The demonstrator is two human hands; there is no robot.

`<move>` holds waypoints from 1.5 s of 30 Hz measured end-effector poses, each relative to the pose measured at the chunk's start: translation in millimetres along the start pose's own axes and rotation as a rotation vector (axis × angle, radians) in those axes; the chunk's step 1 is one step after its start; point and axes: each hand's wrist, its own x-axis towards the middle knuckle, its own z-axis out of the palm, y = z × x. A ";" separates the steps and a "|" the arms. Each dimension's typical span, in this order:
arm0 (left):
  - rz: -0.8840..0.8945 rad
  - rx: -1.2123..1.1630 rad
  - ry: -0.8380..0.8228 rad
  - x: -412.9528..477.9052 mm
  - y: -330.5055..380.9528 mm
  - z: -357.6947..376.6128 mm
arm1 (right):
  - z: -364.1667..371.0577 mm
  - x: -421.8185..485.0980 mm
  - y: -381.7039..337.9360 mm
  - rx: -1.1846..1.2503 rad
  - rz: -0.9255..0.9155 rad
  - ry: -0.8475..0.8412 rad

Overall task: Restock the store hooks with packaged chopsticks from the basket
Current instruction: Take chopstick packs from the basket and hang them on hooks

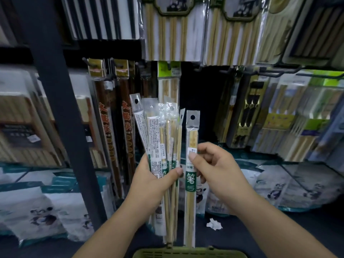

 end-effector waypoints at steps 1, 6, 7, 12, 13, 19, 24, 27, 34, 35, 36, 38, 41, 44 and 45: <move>-0.016 -0.002 0.002 2.3 -1.5 -1.3 | -0.7 1.8 -1.0 -0.006 -0.010 0.010; -0.001 0.024 0.027 10.5 -1.5 -9.1 | -9.6 11.7 -11.5 -0.060 -0.092 0.079; 0.003 0.008 0.043 12.3 -1.1 -9.6 | -12.1 14.9 -15.2 -0.060 -0.109 0.092; -0.016 -0.040 0.073 19.1 3.9 -7.9 | -21.3 38.1 -43.6 -0.019 -0.182 0.121; -0.007 -0.052 0.071 19.7 4.6 -7.2 | -21.9 43.7 -49.6 -0.004 -0.182 0.127; -0.019 -0.055 0.081 20.5 10.3 -3.6 | -19.3 64.0 -70.5 0.019 -0.175 0.147; -0.032 -0.075 0.067 21.9 8.7 -6.5 | -16.1 65.3 -66.5 0.027 -0.157 0.178; -0.037 -0.067 0.052 22.2 5.1 -6.1 | -16.1 65.7 -63.5 0.021 -0.131 0.192; -0.024 -0.006 0.079 22.4 2.5 -5.8 | -16.6 72.6 -55.2 -0.008 -0.074 0.188; -0.030 -0.015 0.084 22.3 2.1 -5.7 | -16.5 74.5 -53.6 -0.027 -0.065 0.189; -0.036 -0.017 0.089 22.7 1.5 -5.9 | -16.5 76.6 -52.1 -0.054 -0.061 0.192; -0.042 -0.026 0.092 23.2 0.3 -5.4 | -16.7 81.6 -48.8 -0.109 -0.069 0.204; -0.052 -0.047 0.112 22.2 0.9 -3.3 | -18.6 89.4 -44.5 -0.143 -0.068 0.240; -0.064 -0.050 0.110 23.2 -0.4 -2.1 | -20.3 90.4 -38.8 -0.141 -0.063 0.282; -0.062 -0.048 0.105 23.4 -0.6 -1.5 | -20.1 87.7 -36.6 -0.153 -0.064 0.301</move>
